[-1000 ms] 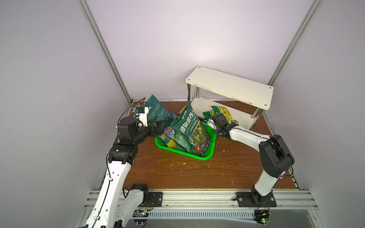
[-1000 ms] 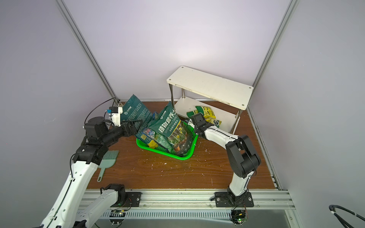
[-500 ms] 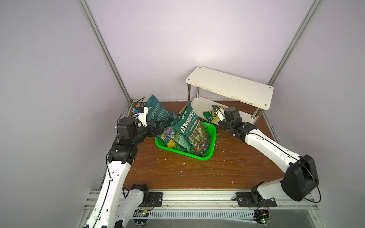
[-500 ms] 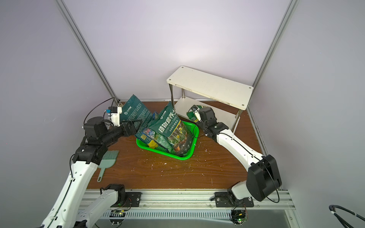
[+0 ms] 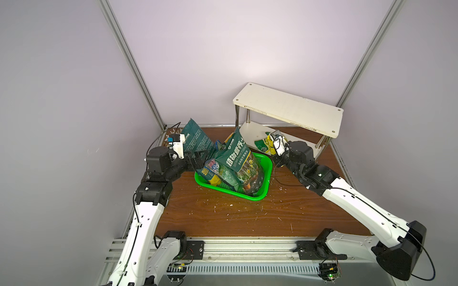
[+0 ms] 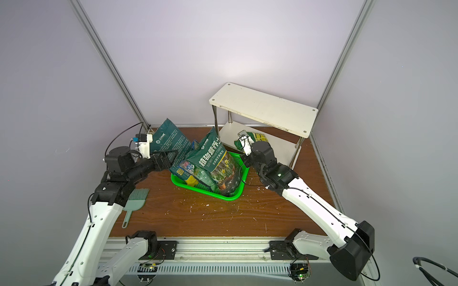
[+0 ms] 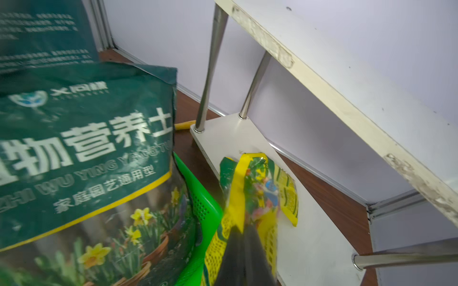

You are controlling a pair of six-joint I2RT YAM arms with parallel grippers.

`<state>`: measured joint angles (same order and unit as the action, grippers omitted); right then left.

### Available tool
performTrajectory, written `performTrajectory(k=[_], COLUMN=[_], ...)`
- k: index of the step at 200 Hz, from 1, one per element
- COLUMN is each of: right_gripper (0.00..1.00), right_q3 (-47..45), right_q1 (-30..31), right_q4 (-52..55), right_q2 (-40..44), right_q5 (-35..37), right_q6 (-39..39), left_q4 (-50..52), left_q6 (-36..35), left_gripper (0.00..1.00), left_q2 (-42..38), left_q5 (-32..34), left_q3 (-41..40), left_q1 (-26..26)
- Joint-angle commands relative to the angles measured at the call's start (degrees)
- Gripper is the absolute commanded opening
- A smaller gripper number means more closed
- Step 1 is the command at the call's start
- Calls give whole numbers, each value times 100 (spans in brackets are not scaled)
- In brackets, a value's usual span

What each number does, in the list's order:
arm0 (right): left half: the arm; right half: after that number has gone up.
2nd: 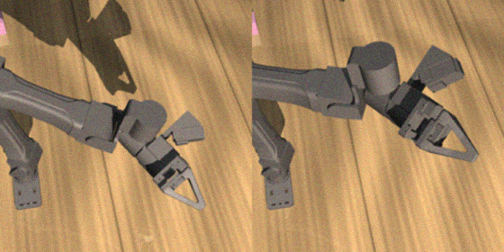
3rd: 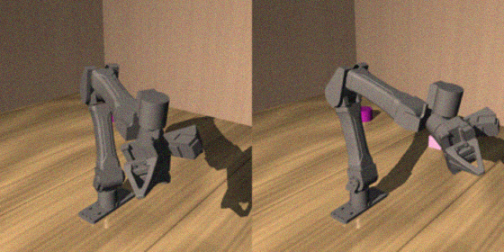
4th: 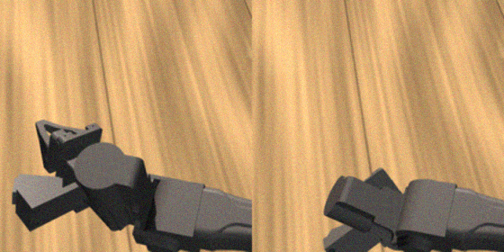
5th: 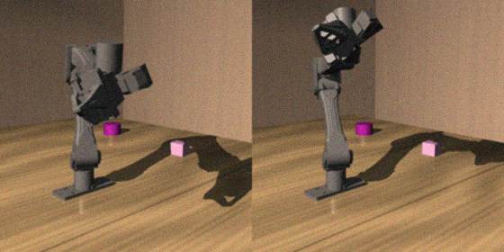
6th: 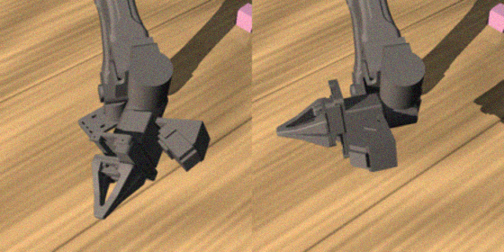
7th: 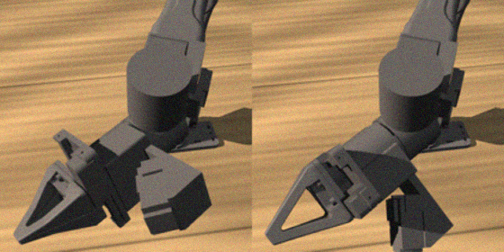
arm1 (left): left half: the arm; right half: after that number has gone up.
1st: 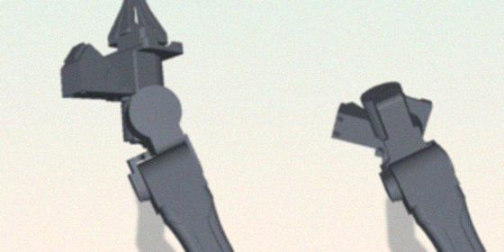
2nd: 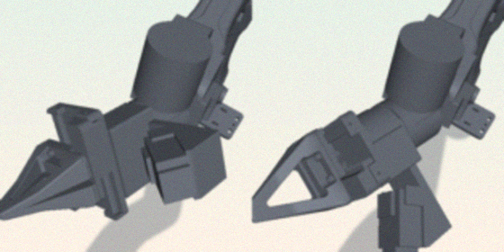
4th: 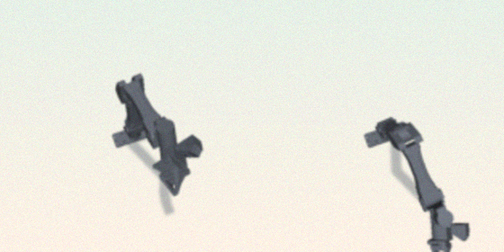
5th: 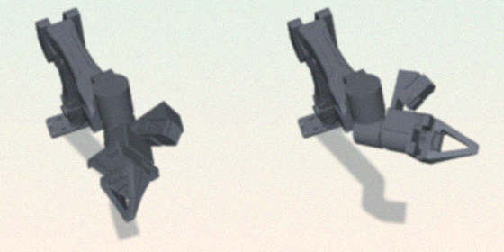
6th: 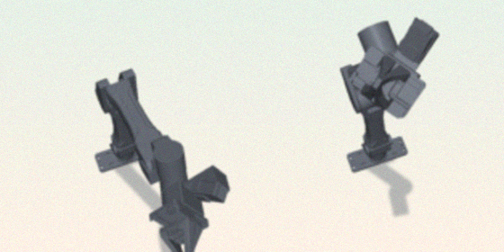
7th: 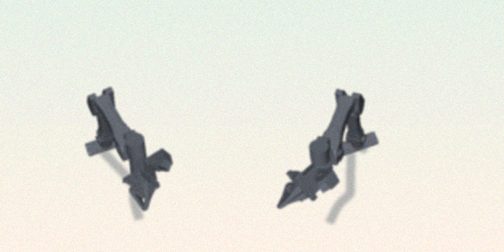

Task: Take down the fertilizer bag from the shelf
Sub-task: Place the fertilizer bag in the storage box.

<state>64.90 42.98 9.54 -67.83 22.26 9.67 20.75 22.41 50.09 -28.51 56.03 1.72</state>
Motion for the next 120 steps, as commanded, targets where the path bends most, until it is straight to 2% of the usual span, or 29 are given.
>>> performTrajectory(k=[1, 120], right_gripper=[0, 0], right_q3=[109, -425], right_q1=[264, 314], right_q4=[-898, -2155], right_q2=[197, -1115], right_q5=[132, 748], right_q6=[-468, -957], left_q4=[-143, -157], left_q6=[26, -12], left_gripper=[100, 100], left_q2=[-67, -113], left_q5=[-128, -137], left_q3=[-57, -65], left_q1=[-83, -92])
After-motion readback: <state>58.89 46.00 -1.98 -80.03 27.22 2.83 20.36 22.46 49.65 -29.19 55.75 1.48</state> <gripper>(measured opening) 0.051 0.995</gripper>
